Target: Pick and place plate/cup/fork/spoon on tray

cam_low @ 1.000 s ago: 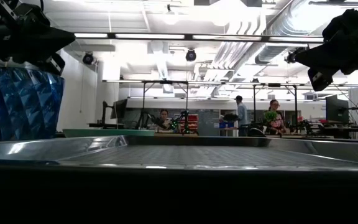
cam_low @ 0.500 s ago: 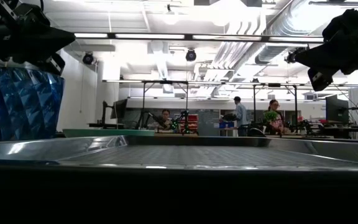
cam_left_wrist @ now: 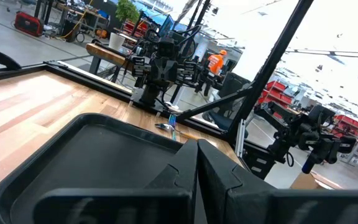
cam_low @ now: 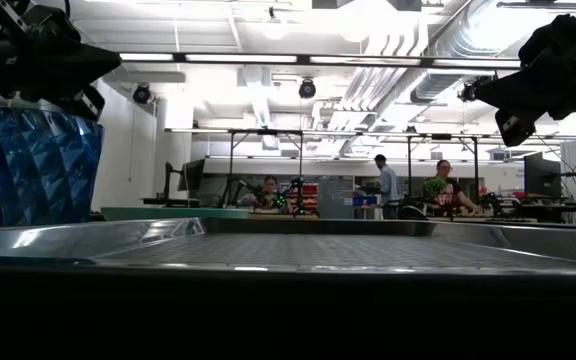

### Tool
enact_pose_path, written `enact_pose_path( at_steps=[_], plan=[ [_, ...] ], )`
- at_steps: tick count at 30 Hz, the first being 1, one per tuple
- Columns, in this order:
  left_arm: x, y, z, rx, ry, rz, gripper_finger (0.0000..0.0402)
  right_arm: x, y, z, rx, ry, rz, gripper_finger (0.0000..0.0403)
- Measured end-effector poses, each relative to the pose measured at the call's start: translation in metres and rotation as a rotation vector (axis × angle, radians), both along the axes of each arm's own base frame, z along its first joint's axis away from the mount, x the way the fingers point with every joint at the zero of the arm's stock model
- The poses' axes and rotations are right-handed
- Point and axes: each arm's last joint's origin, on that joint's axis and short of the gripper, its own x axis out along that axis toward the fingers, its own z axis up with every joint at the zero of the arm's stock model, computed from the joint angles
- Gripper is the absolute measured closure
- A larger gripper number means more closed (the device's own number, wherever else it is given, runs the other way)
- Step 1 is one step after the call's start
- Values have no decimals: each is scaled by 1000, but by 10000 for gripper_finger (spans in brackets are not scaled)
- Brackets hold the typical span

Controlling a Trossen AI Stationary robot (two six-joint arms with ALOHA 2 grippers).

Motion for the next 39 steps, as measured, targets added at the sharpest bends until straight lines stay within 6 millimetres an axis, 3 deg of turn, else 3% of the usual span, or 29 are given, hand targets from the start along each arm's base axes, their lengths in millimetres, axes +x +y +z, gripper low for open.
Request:
enact_pose_path(
  at_steps=[39],
  plan=[
    [0,1,2,-28,-17,24,398,0,0,0,0,0,0,402]
  ],
)
